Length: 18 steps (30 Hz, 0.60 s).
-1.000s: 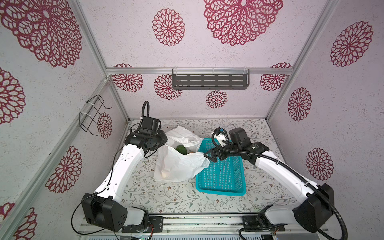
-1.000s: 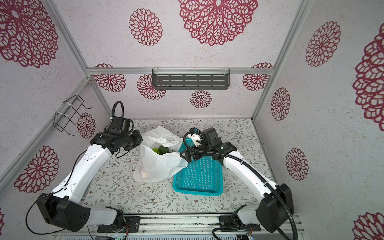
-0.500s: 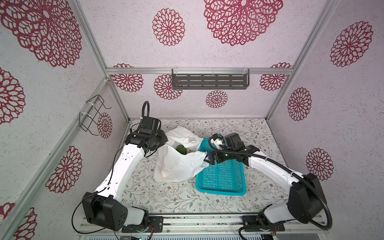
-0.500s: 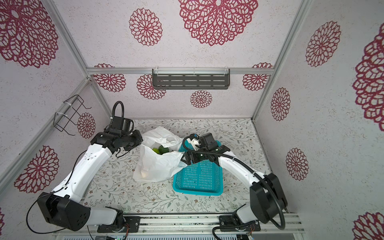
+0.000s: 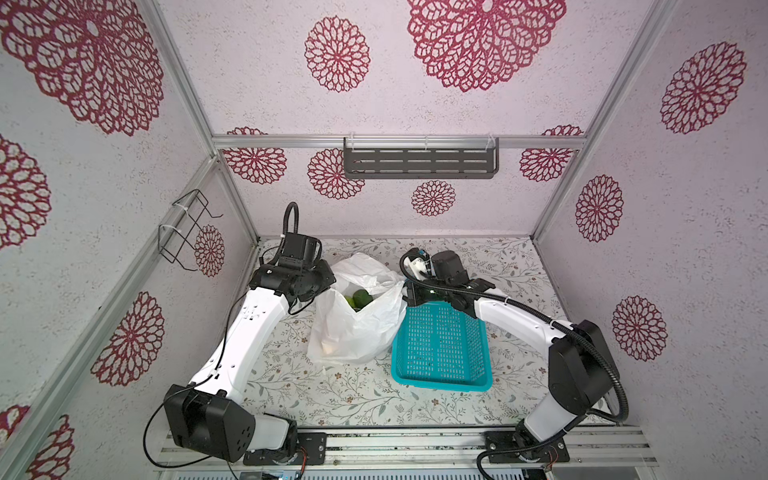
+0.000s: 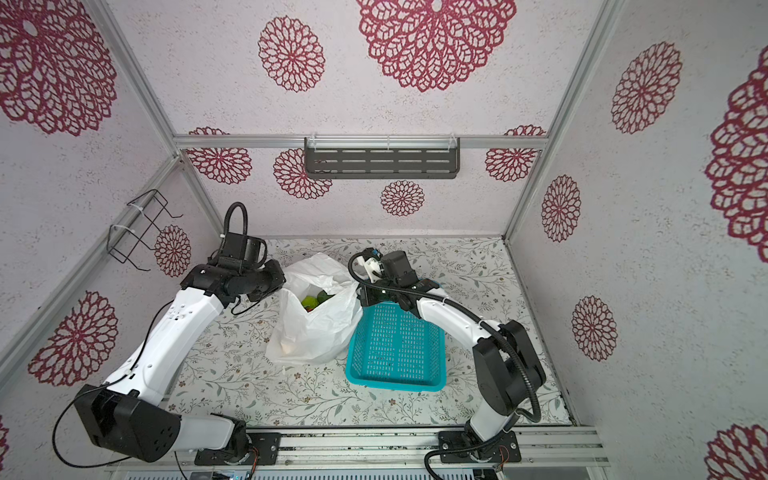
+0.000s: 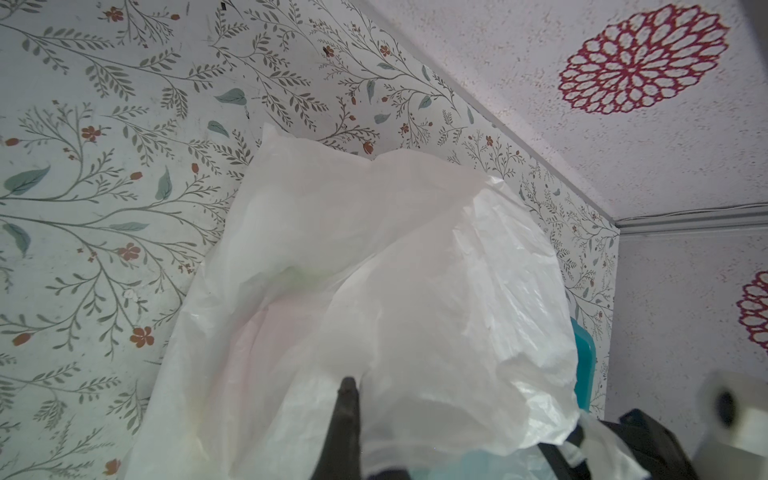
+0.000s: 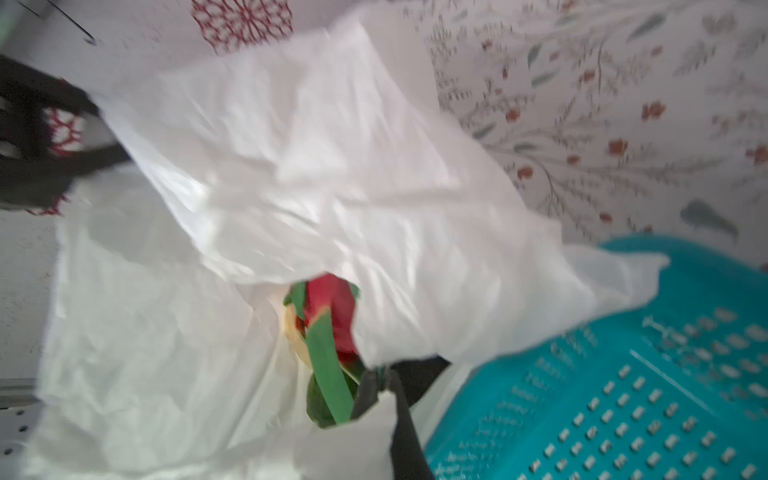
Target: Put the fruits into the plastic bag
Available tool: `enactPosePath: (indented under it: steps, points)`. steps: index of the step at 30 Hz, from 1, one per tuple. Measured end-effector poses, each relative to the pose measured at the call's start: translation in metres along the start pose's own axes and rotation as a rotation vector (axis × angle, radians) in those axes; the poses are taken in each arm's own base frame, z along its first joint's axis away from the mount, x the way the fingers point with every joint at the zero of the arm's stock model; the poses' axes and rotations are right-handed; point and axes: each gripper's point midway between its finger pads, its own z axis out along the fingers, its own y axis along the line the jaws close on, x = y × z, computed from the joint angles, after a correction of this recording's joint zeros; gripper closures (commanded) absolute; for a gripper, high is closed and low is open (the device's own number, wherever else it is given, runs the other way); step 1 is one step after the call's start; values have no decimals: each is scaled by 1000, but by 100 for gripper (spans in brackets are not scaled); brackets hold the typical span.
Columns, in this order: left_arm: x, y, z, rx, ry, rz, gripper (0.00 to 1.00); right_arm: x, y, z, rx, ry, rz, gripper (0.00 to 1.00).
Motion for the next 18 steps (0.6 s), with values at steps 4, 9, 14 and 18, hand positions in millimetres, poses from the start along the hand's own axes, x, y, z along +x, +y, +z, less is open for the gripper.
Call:
enactPosePath:
  steps: [4, 9, 14, 18]
  points:
    - [-3, 3, 0, -4, -5, 0, 100, -66, 40, -16, -55, -119, -86, 100]
    - [-5, 7, 4, -18, -3, 3, 100, -132, 98, -30, -130, -230, -236, 100]
    - [-7, 6, 16, -29, 12, 16, 100, -138, 131, -31, -169, -231, -322, 100]
    - [-15, -2, 22, -15, 12, 29, 100, -133, 129, -28, -139, -214, -351, 100]
